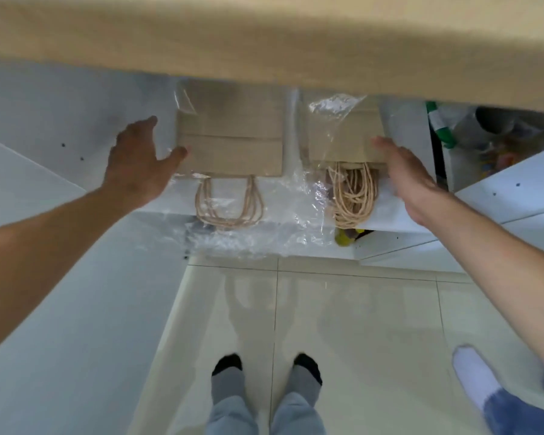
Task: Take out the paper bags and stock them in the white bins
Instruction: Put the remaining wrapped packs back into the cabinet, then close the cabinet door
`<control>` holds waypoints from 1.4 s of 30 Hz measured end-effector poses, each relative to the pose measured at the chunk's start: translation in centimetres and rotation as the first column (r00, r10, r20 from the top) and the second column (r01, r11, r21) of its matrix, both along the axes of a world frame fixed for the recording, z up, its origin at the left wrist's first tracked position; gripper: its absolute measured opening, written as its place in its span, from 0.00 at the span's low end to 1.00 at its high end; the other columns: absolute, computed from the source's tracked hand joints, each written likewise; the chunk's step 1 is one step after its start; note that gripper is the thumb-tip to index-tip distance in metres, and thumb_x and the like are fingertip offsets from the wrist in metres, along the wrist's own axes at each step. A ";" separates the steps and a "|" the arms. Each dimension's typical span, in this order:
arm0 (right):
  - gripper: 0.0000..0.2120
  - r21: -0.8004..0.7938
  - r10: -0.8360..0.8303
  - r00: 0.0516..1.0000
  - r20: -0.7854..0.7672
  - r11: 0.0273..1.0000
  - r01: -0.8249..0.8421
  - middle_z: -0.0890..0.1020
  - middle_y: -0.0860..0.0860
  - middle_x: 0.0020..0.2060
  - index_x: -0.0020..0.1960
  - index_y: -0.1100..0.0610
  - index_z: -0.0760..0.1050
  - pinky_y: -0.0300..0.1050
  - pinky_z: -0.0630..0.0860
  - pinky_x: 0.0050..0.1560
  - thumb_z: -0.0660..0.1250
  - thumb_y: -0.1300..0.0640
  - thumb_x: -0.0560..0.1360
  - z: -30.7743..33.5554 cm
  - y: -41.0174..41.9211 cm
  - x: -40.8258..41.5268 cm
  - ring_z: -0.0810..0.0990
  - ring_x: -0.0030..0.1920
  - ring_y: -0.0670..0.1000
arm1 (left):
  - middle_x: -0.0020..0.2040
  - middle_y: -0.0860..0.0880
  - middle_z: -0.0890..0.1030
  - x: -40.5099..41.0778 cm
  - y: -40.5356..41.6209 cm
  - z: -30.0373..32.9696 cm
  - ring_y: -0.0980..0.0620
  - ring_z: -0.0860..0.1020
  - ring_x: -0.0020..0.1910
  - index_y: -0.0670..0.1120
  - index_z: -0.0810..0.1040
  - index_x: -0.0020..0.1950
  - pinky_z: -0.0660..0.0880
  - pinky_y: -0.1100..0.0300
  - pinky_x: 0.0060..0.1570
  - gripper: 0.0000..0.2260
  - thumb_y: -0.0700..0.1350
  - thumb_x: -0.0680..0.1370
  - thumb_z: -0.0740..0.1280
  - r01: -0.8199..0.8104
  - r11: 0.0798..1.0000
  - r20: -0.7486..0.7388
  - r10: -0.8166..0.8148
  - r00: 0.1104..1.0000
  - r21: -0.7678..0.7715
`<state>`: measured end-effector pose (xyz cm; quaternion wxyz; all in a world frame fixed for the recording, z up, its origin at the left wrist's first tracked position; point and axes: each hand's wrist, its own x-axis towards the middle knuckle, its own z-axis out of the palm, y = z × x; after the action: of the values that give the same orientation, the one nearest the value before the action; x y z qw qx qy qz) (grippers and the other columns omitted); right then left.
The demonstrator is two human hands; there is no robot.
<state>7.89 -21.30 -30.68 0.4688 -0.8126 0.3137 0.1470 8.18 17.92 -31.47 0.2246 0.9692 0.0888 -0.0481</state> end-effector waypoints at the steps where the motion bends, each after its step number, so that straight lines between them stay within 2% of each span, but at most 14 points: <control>1: 0.42 -0.081 -0.001 1.000 -0.010 0.997 0.000 0.65 0.54 0.80 0.83 0.49 0.56 0.58 0.65 0.73 0.57 0.29 0.76 0.5 0.4 -1.0 0.67 0.77 0.60 | 0.79 0.39 0.65 -1.1 -0.1 0.8 0.39 0.63 0.78 0.42 0.61 0.81 0.58 0.46 0.76 0.34 0.59 0.81 0.65 0.030 0.999 0.008 -0.030 1.000 0.024; 3: 0.40 -0.226 0.039 0.999 -0.005 0.973 -0.039 0.57 0.54 0.83 0.84 0.49 0.47 0.58 0.60 0.76 0.55 0.31 0.80 2.1 1.4 -3.6 0.60 0.80 0.60 | 0.78 0.39 0.67 -3.5 -0.5 2.8 0.39 0.64 0.77 0.40 0.63 0.79 0.59 0.47 0.76 0.32 0.57 0.81 0.65 0.082 0.996 -0.001 -0.082 0.997 0.047; 5: 0.39 -0.311 0.134 0.991 0.004 0.942 -0.126 0.54 0.55 0.83 0.85 0.51 0.45 0.59 0.57 0.79 0.56 0.35 0.82 3.9 2.5 -6.4 0.57 0.81 0.60 | 0.78 0.38 0.67 -5.8 -1.0 5.0 0.39 0.65 0.77 0.40 0.64 0.79 0.60 0.47 0.75 0.32 0.57 0.81 0.66 0.112 0.993 -0.050 -0.110 0.993 0.042; 8: 0.42 -0.294 0.366 0.930 -0.038 0.885 -0.361 0.54 0.55 0.83 0.84 0.52 0.45 0.57 0.55 0.81 0.64 0.40 0.81 7.5 4.3 -10.2 0.54 0.82 0.57 | 0.79 0.40 0.64 -9.3 -1.9 8.5 0.41 0.64 0.78 0.43 0.66 0.78 0.62 0.47 0.75 0.31 0.58 0.81 0.66 0.091 0.996 -0.149 -0.088 0.985 0.013; 11: 0.39 -0.242 0.581 0.801 -0.142 0.765 -0.597 0.56 0.51 0.83 0.84 0.49 0.51 0.54 0.55 0.81 0.65 0.41 0.79 11.9 5.8 -12.6 0.52 0.82 0.53 | 0.79 0.41 0.66 -12.5 -2.9 12.8 0.41 0.65 0.77 0.44 0.68 0.77 0.64 0.46 0.72 0.29 0.59 0.81 0.65 0.138 0.990 -0.177 -0.132 0.975 0.023; 14: 0.36 -0.200 0.642 0.759 -0.112 0.734 -0.649 0.60 0.50 0.82 0.83 0.47 0.56 0.51 0.58 0.80 0.65 0.42 0.79 16.5 7.1 -14.1 0.57 0.81 0.52 | 0.75 0.43 0.70 -14.9 -3.8 17.3 0.42 0.69 0.73 0.45 0.70 0.74 0.69 0.45 0.68 0.28 0.60 0.80 0.64 0.172 0.985 -0.175 -0.169 0.970 0.002; 17: 0.34 -0.226 0.683 0.723 -0.108 0.691 -0.687 0.62 0.49 0.81 0.81 0.43 0.58 0.51 0.61 0.77 0.63 0.40 0.77 20.6 8.4 -14.8 0.60 0.80 0.53 | 0.71 0.45 0.74 -16.2 -3.8 21.7 0.43 0.72 0.70 0.46 0.70 0.73 0.72 0.46 0.64 0.27 0.61 0.80 0.64 0.178 0.984 -0.155 -0.176 0.972 0.001; 22: 0.32 -0.274 0.767 0.636 -0.079 0.597 -0.754 0.65 0.48 0.80 0.80 0.42 0.60 0.55 0.66 0.76 0.61 0.40 0.78 26.4 11.8 -15.4 0.65 0.78 0.53 | 0.72 0.45 0.73 -19.0 -1.5 27.6 0.44 0.70 0.71 0.45 0.70 0.74 0.68 0.49 0.69 0.27 0.59 0.81 0.64 0.186 0.981 -0.075 -0.182 0.980 0.054; 27: 0.26 -0.367 0.914 0.402 -0.050 0.357 -0.859 0.70 0.49 0.77 0.78 0.45 0.64 0.52 0.71 0.69 0.61 0.44 0.81 30.5 17.5 -15.2 0.70 0.74 0.53 | 0.74 0.46 0.72 -23.2 2.8 30.5 0.45 0.70 0.72 0.46 0.71 0.73 0.68 0.50 0.70 0.26 0.60 0.81 0.64 0.078 0.993 -0.004 -0.078 0.997 0.086; 30: 0.24 -0.434 0.966 0.258 -0.030 0.220 -0.874 0.71 0.49 0.75 0.78 0.47 0.66 0.52 0.72 0.69 0.62 0.47 0.82 31.8 21.5 -14.8 0.71 0.73 0.53 | 0.74 0.46 0.72 -26.5 5.9 31.2 0.45 0.69 0.74 0.46 0.71 0.73 0.68 0.50 0.71 0.26 0.60 0.81 0.64 -0.027 0.996 0.001 0.027 1.000 0.082; 34: 0.24 -0.506 0.996 0.077 0.044 0.088 -0.858 0.73 0.51 0.74 0.77 0.50 0.69 0.50 0.69 0.73 0.64 0.51 0.81 32.4 27.5 -14.7 0.71 0.73 0.53 | 0.71 0.45 0.75 -31.6 10.0 30.8 0.45 0.71 0.71 0.46 0.71 0.72 0.69 0.50 0.69 0.24 0.59 0.82 0.62 -0.191 0.978 -0.020 0.194 0.981 0.080; 39: 0.26 -0.556 0.982 -0.179 0.059 -0.117 -0.823 0.74 0.51 0.72 0.78 0.50 0.68 0.52 0.70 0.72 0.65 0.51 0.81 32.1 34.1 -14.9 0.72 0.72 0.53 | 0.71 0.44 0.75 -37.5 13.0 30.1 0.44 0.73 0.70 0.45 0.71 0.72 0.69 0.49 0.69 0.22 0.56 0.86 0.52 -0.481 0.875 -0.065 0.483 0.873 0.047; 42: 0.27 -0.564 0.947 -0.317 0.046 -0.238 -0.791 0.74 0.52 0.73 0.79 0.52 0.66 0.51 0.69 0.73 0.65 0.51 0.81 31.6 36.6 -15.1 0.71 0.73 0.53 | 0.70 0.44 0.76 -41.3 12.7 29.9 0.45 0.73 0.70 0.45 0.72 0.71 0.69 0.48 0.69 0.21 0.56 0.86 0.52 -0.609 0.792 -0.110 0.610 0.785 0.043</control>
<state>-7.20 15.31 0.92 0.1044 -0.8093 -0.5456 0.1908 -33.11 30.67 -1.59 0.2202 0.8846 0.4100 -0.0302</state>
